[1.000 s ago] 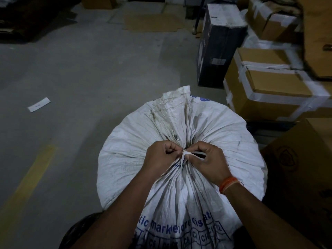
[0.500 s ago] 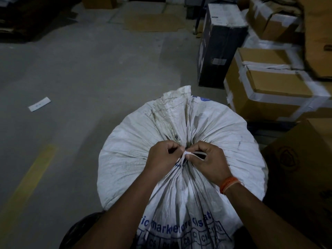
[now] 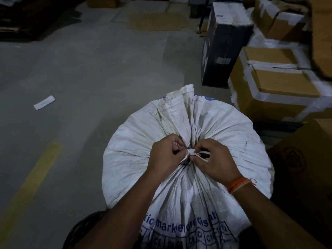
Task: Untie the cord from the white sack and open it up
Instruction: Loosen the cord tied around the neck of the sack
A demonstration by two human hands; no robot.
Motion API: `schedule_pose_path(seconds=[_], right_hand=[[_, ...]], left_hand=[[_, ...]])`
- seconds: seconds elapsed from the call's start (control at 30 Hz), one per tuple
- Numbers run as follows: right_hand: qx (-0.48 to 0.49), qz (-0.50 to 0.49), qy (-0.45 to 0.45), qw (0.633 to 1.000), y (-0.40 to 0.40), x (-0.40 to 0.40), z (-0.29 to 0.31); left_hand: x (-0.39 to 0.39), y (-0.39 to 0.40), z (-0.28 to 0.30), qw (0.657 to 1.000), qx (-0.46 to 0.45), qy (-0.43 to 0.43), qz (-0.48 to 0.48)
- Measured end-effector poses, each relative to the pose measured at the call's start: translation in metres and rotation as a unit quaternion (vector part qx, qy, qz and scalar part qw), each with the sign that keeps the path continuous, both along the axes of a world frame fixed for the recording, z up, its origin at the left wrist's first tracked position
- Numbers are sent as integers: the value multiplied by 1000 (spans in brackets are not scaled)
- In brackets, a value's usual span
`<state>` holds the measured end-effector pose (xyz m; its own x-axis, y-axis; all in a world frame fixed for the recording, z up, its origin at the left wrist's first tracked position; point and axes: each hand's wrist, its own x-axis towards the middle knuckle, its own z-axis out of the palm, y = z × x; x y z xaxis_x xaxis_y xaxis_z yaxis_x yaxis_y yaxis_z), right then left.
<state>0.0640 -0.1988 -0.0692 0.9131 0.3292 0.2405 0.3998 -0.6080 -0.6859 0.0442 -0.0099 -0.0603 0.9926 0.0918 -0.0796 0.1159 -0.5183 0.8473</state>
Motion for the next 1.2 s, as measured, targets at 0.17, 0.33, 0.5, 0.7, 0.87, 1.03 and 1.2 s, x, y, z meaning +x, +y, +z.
schedule_pose_path(seconds=[0.17,0.33,0.5,0.7,0.87,1.03,1.2], right_hand=[[-30,76,8,997,-18,-3,9],[-138,135,51,980,-62,-2,14],[-49,0,11,999,-37,-3,19],[-59,-8,4,998,-22,-4,8],[-29,-41,12,999,-19,-4,7],[4,-47,26,999,-15,-8,4],[32,-50,47,997,-14,-7,2]], left_hand=[[1,7,-2,999,32,2,-17],[1,5,-2,999,21,11,-27],[-1,-1,-5,999,10,-2,-43],[-10,-4,-4,998,-66,5,-23],[-14,-4,-5,990,-131,19,-40],[-18,-6,-12,994,-101,-33,-27],[-16,-8,-25,994,-84,-67,-22]])
